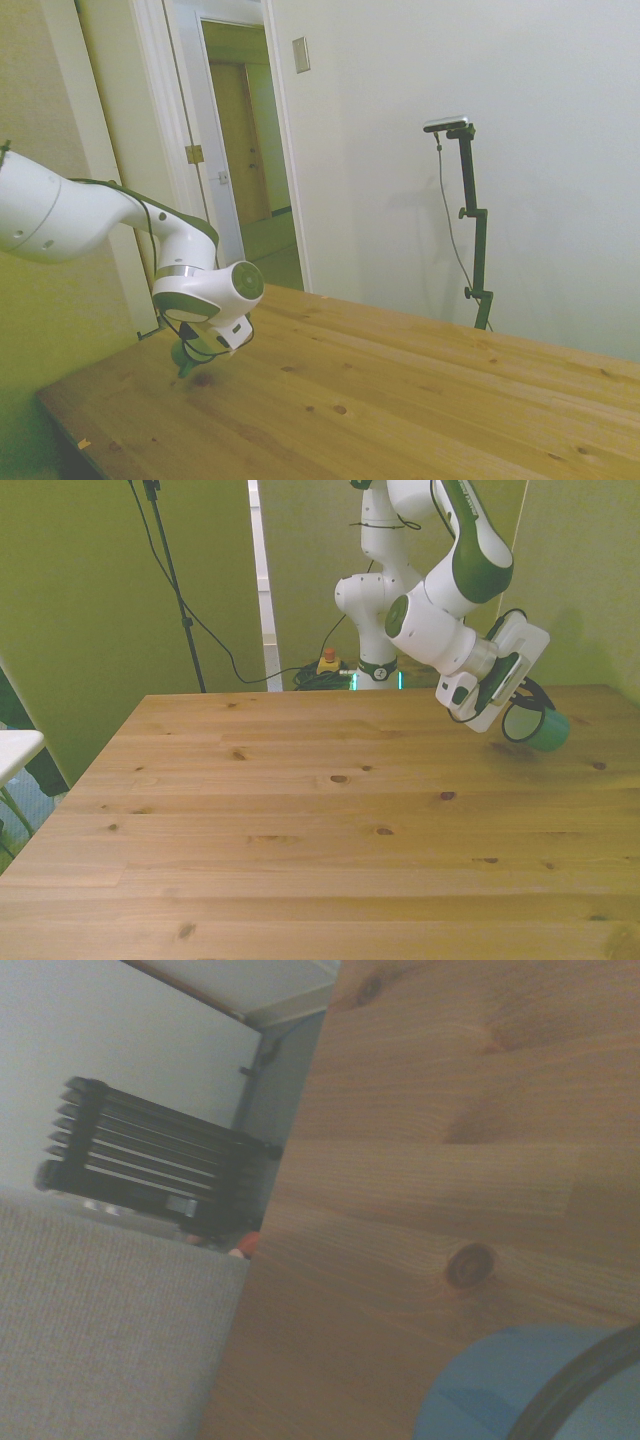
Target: Flip the mug upright
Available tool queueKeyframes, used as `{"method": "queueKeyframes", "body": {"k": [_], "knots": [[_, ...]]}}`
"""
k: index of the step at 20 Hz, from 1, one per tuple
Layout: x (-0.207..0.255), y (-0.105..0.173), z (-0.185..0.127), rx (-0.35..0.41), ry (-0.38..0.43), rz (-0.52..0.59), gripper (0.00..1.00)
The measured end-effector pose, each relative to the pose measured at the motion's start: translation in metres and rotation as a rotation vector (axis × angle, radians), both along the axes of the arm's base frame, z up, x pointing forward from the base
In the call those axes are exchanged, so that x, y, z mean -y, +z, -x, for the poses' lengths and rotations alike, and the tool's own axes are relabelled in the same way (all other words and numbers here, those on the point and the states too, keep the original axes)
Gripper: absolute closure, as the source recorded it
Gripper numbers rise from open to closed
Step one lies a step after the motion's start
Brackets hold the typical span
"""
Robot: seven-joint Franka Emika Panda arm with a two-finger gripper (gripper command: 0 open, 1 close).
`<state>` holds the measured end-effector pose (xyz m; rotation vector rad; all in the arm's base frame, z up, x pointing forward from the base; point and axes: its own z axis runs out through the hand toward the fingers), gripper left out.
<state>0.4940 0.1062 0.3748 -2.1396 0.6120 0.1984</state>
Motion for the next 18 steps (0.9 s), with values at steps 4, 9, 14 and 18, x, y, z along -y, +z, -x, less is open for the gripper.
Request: {"method": "queueKeyframes", "body": {"k": [4,9,14,18], "knots": [[-0.013,0.039,0.023,0.042,-0.006,0.161,1.0],[-0.029,0.067,0.047,0.075,-0.028,0.363,1.0],[-0.039,0.084,0.06,0.084,-0.057,0.518,1.0],[-0.044,0.09,0.067,0.083,-0.088,0.616,1.0]]}}
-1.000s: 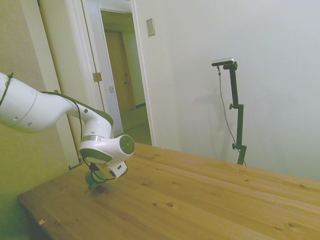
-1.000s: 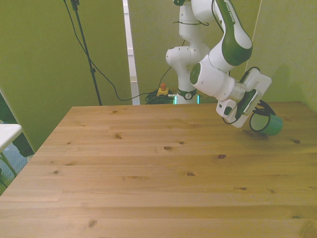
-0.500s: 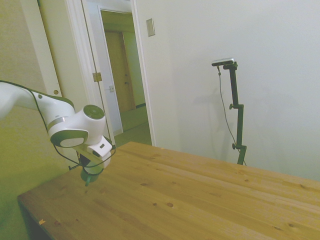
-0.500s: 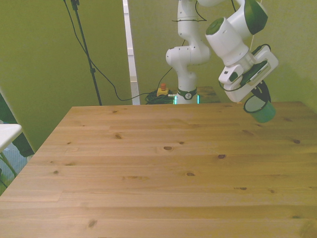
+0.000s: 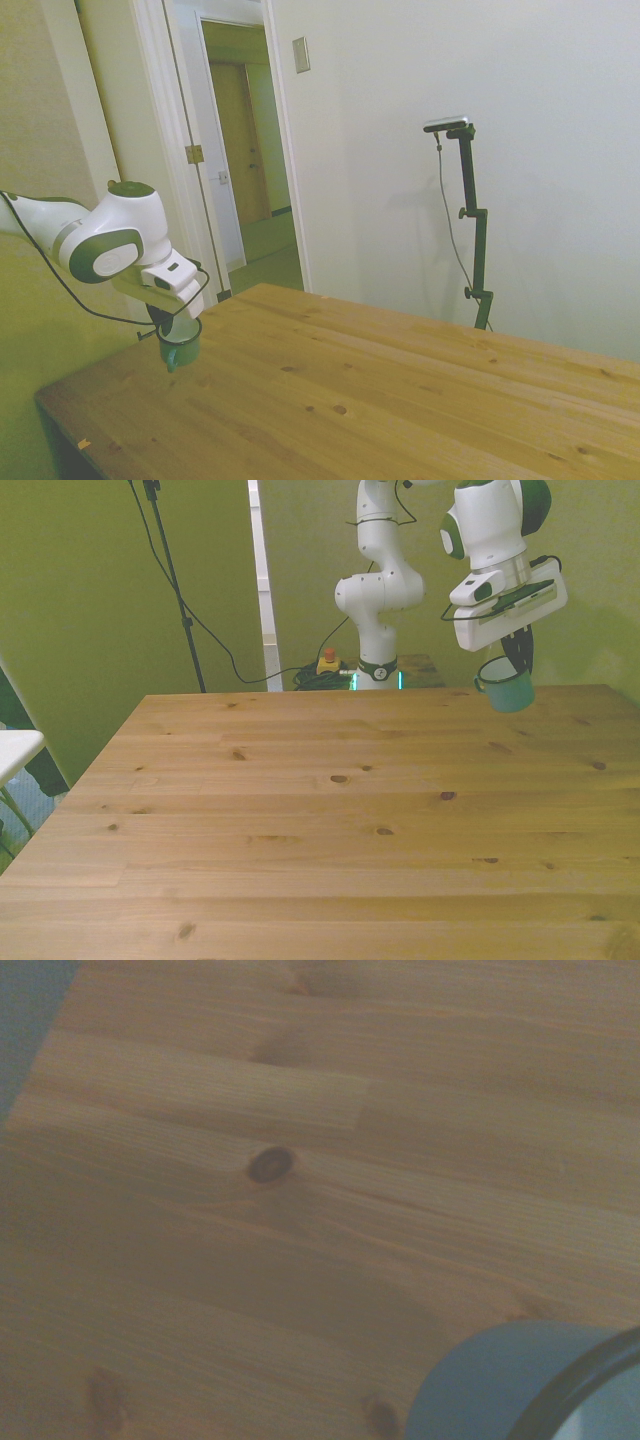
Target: Flip the mug upright
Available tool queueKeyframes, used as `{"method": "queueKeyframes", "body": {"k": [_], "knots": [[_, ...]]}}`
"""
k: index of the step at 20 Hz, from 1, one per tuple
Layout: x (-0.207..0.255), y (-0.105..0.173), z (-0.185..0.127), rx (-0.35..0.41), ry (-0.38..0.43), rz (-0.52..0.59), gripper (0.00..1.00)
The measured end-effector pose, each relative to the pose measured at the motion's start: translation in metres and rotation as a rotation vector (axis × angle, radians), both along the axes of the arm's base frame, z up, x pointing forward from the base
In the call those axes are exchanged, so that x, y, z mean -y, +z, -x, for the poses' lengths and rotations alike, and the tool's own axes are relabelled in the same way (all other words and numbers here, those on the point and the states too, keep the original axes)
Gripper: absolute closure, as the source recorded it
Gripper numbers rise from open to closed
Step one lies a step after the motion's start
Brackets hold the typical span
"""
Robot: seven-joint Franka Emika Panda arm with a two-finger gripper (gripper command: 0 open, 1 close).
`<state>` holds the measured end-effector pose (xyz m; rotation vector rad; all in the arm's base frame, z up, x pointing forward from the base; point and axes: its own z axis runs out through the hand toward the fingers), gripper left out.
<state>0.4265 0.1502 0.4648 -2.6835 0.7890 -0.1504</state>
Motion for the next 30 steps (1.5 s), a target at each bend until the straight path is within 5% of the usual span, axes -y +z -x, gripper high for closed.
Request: {"method": "queueKeyframes", "body": {"k": [9,27,28,30], "knots": [[-0.006,-0.031,0.003,-0.008,-0.095,0.179,1.0],[-0.004,-0.074,-0.013,-0.067,-0.144,0.218,1.0],[-0.004,-0.076,-0.013,-0.071,-0.145,0.218,0.0],[-0.003,-0.077,-0.014,-0.075,-0.151,0.217,0.0]]}}
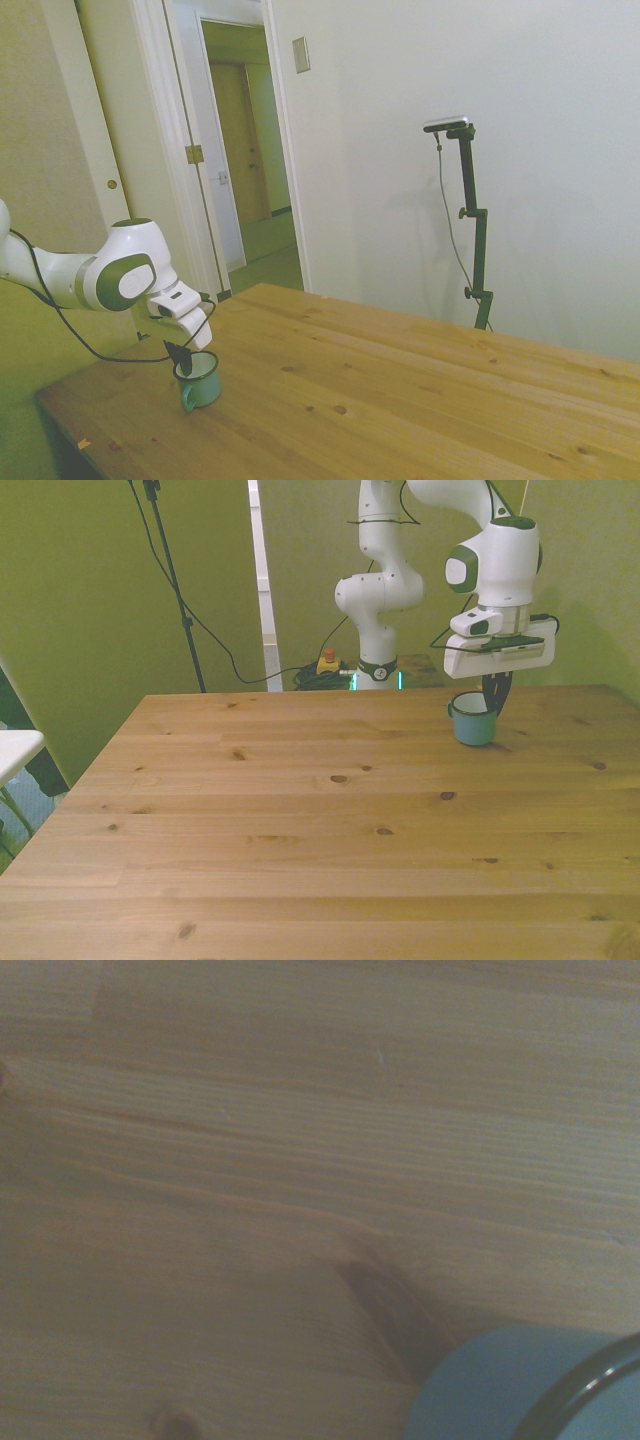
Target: Flip the mug upright
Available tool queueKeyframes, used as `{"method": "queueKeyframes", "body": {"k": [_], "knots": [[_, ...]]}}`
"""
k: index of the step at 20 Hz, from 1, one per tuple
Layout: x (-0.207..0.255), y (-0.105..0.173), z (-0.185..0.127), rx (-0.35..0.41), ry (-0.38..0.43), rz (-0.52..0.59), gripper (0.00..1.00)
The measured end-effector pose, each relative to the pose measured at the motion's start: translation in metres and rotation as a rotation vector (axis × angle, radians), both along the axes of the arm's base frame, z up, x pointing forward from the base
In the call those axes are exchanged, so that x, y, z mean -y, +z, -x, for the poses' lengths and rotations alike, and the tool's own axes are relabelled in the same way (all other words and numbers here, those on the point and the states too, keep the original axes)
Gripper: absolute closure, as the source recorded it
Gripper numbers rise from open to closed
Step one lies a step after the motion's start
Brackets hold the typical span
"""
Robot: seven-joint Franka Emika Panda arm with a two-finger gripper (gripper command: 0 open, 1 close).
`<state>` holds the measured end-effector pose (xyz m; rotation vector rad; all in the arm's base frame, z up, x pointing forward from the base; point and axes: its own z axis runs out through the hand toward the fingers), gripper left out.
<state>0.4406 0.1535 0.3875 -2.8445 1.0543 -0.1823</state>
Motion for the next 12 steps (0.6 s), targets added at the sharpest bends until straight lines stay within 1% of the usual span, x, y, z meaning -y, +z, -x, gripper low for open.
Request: {"method": "queueKeyframes", "body": {"k": [8,12], "knots": [[0.001,0.0004,-0.0004,0.0,-0.01,-0.002,0.0],[0.0022,0.0067,-0.0006,0.014,-0.013,-0.004,0.0]]}}
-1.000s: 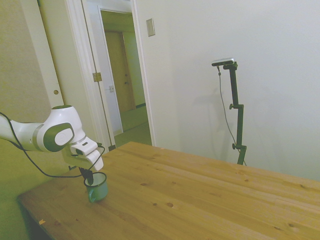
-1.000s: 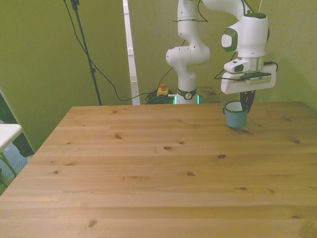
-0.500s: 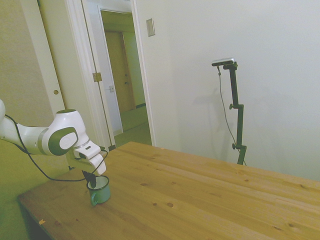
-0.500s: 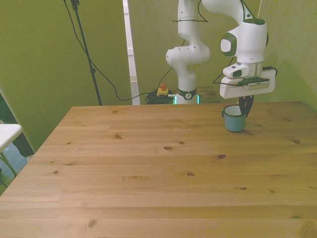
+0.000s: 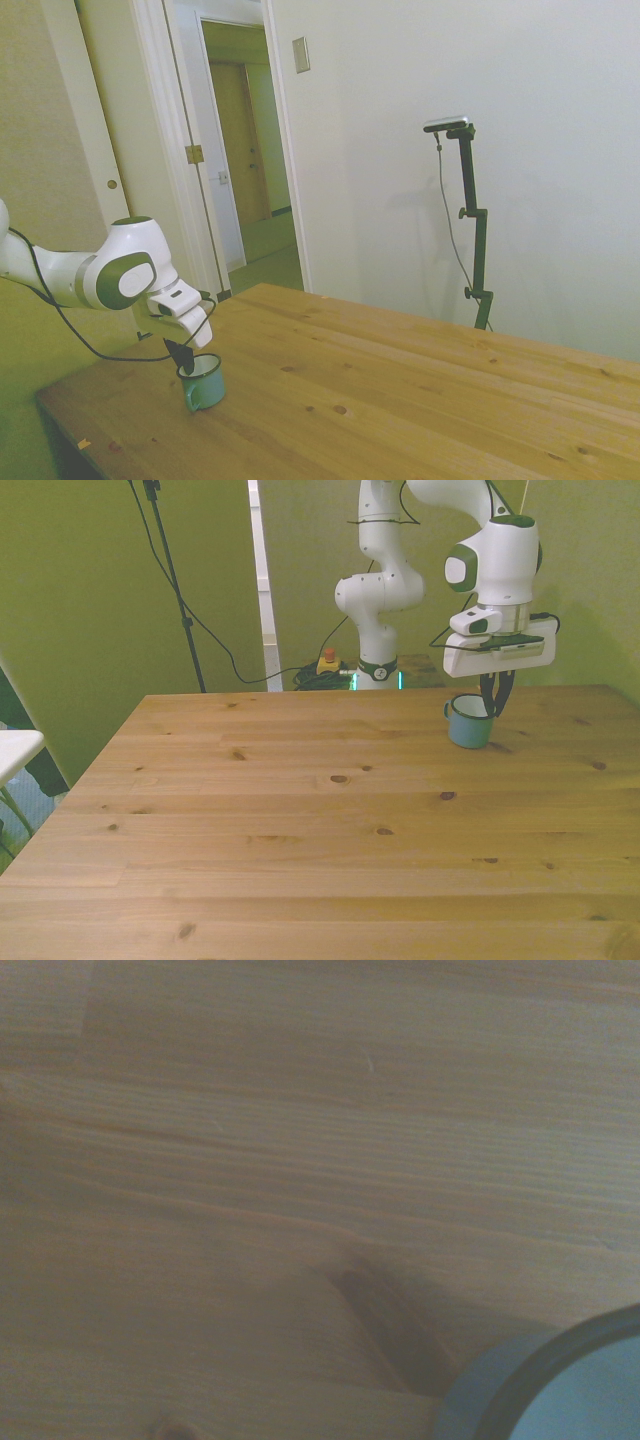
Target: Flip the mug upright
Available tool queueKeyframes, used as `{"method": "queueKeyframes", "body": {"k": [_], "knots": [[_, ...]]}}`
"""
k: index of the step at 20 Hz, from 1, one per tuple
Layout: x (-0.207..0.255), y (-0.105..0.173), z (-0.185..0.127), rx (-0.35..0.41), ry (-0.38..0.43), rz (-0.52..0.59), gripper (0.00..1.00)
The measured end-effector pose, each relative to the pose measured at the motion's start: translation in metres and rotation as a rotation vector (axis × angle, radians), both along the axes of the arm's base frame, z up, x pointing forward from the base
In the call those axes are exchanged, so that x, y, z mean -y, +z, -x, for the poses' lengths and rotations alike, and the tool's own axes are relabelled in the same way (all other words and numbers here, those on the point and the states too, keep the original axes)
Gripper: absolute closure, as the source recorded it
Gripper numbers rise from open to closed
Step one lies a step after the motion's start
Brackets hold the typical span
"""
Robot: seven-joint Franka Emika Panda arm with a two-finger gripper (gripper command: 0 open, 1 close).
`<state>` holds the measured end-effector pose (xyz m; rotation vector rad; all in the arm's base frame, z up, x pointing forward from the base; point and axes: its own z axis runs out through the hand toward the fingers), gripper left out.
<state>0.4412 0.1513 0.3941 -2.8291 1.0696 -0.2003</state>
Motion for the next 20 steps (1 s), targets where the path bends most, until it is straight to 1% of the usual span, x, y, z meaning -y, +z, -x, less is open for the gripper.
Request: {"method": "queueKeyframes", "body": {"k": [4,7,10,13,16,20], "knots": [[-0.002,0.014,0.006,0.026,0.006,-0.001,0.0],[-0.012,0.035,0.023,0.051,0.035,0.005,0.0],[-0.029,0.056,0.053,0.073,0.075,0.016,0.0],[-0.047,0.069,0.091,0.102,0.11,0.027,0.0],[-0.065,0.07,0.13,0.128,0.133,0.026,0.0],[-0.079,0.061,0.172,0.15,0.149,0.035,0.0]]}}
